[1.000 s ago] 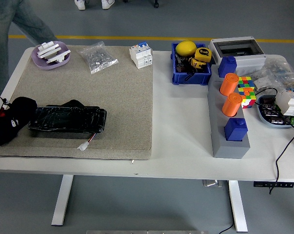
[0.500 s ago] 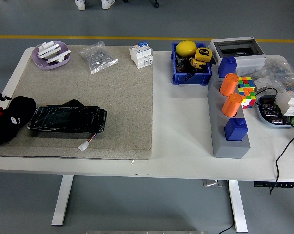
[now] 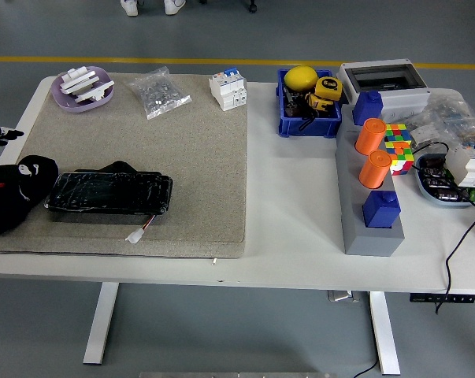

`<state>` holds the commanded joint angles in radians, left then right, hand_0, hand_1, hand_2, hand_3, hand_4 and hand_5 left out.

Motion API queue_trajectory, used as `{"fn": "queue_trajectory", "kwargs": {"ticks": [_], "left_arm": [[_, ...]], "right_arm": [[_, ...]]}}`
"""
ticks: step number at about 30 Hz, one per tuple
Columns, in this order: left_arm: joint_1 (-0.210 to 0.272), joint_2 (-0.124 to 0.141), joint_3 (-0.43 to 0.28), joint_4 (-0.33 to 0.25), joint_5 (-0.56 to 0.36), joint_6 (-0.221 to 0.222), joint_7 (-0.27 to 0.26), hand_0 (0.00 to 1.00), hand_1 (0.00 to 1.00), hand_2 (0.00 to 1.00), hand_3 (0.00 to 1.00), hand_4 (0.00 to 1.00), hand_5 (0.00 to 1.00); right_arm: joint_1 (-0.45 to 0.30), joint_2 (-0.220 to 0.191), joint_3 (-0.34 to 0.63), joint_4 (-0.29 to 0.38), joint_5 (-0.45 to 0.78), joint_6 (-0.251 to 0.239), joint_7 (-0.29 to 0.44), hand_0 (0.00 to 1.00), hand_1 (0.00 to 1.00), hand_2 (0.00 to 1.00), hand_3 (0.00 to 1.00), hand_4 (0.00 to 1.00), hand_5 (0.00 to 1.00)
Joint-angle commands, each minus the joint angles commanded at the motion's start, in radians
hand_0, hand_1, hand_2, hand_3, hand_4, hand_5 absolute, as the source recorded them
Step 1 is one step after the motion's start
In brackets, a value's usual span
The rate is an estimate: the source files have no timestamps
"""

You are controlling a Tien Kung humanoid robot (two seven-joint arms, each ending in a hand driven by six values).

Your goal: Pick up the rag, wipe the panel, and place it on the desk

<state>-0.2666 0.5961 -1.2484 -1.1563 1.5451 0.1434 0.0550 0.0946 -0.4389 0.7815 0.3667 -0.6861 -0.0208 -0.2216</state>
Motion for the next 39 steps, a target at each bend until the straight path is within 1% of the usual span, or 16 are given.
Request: {"fn": "queue_trajectory", "kwargs": {"ticks": [1,6,7,10,12,13,17,19,24,25,30,31,35,36,37,39], "left_arm": [[0.008,-0.006,-0.023,-0.014,-0.033,0.004,-0.023,0.681,0.794,0.797,0.784,0.959,0.451],[0.041,-0.031,-0.124,-0.084,-0.194,0.004,-0.11,0.681,0.794,0.797,0.784,0.959,0.451],[0.046,-0.037,-0.14,-0.094,-0.229,0.003,-0.124,0.651,0.768,0.772,0.732,0.907,0.463],[0.062,-0.065,-0.195,-0.117,-0.354,-0.022,-0.181,0.651,0.768,0.772,0.732,0.907,0.463],[0.065,-0.08,-0.212,-0.119,-0.424,-0.038,-0.205,0.651,0.768,0.772,0.732,0.907,0.463],[0.066,-0.093,-0.223,-0.119,-0.47,-0.054,-0.219,0.636,0.748,0.745,0.657,0.868,0.468],[0.063,-0.13,-0.235,-0.109,-0.638,-0.102,-0.251,0.636,0.748,0.745,0.657,0.868,0.468],[0.062,-0.141,-0.234,-0.103,-0.717,-0.12,-0.256,0.615,0.735,0.727,0.618,0.84,0.424],[0.069,-0.18,-0.231,-0.085,-0.898,-0.173,-0.273,0.615,0.735,0.727,0.618,0.84,0.424],[0.072,-0.187,-0.235,-0.084,-0.93,-0.182,-0.277,0.594,0.721,0.693,0.602,0.835,0.401],[0.083,-0.209,-0.256,-0.101,-0.981,-0.197,-0.283,0.594,0.721,0.693,0.602,0.835,0.401],[0.085,-0.216,-0.262,-0.105,-0.977,-0.197,-0.284,0.59,0.711,0.658,0.605,0.828,0.376],[0.094,-0.235,-0.276,-0.126,-0.948,-0.187,-0.284,0.59,0.711,0.658,0.605,0.828,0.376],[0.095,-0.236,-0.274,-0.13,-0.938,-0.183,-0.282,0.59,0.711,0.658,0.605,0.828,0.376],[0.096,-0.236,-0.271,-0.131,-0.929,-0.179,-0.279,0.591,0.698,0.624,0.597,0.79,0.298],[0.097,-0.234,-0.266,-0.132,-0.918,-0.164,-0.271,0.591,0.698,0.624,0.597,0.79,0.298]], "right_arm": [[-0.001,0.0,0.0,0.0,0.0,0.0,0.0,0.757,0.61,0.627,0.617,0.998,0.64],[-0.003,0.0,-0.001,0.0,0.0,0.001,-0.002,0.757,0.61,0.627,0.617,0.998,0.64],[-0.004,0.0,0.0,0.0,0.0,0.001,-0.002,0.757,0.61,0.627,0.617,0.998,0.64],[-0.007,0.0,0.001,-0.001,-0.001,0.001,-0.003,0.757,0.61,0.627,0.617,0.998,0.64],[-0.009,0.001,0.0,-0.001,-0.001,0.002,-0.004,0.757,0.61,0.627,0.617,0.998,0.64],[-0.01,0.001,0.001,-0.001,-0.002,0.003,-0.005,0.758,0.61,0.627,0.616,0.998,0.64],[-0.012,0.003,0.002,-0.001,-0.003,0.002,-0.006,0.758,0.61,0.627,0.616,0.998,0.64],[-0.012,0.003,0.001,0.0,-0.004,0.001,-0.006,0.758,0.61,0.627,0.615,0.998,0.639],[-0.012,0.003,0.0,0.0,-0.004,0.0,-0.007,0.758,0.61,0.627,0.615,0.998,0.639],[-0.013,0.004,-0.001,0.0,-0.003,0.001,-0.007,0.758,0.61,0.627,0.615,0.998,0.639],[-0.015,0.005,0.003,0.0,-0.003,0.001,-0.008,0.758,0.61,0.627,0.615,0.998,0.639],[-0.015,0.005,0.004,0.0,-0.003,0.001,-0.008,0.758,0.61,0.627,0.615,0.998,0.638],[-0.014,0.007,0.007,0.0,-0.004,-0.001,-0.007,0.758,0.61,0.627,0.615,0.998,0.638],[-0.013,0.007,0.007,0.0,-0.005,-0.001,-0.007,0.758,0.61,0.627,0.615,0.998,0.638],[-0.013,0.008,0.007,0.0,-0.005,-0.001,-0.007,0.759,0.61,0.627,0.615,0.998,0.638],[-0.013,0.008,0.008,0.0,-0.005,-0.001,-0.006,0.759,0.61,0.627,0.615,0.998,0.638]]}}
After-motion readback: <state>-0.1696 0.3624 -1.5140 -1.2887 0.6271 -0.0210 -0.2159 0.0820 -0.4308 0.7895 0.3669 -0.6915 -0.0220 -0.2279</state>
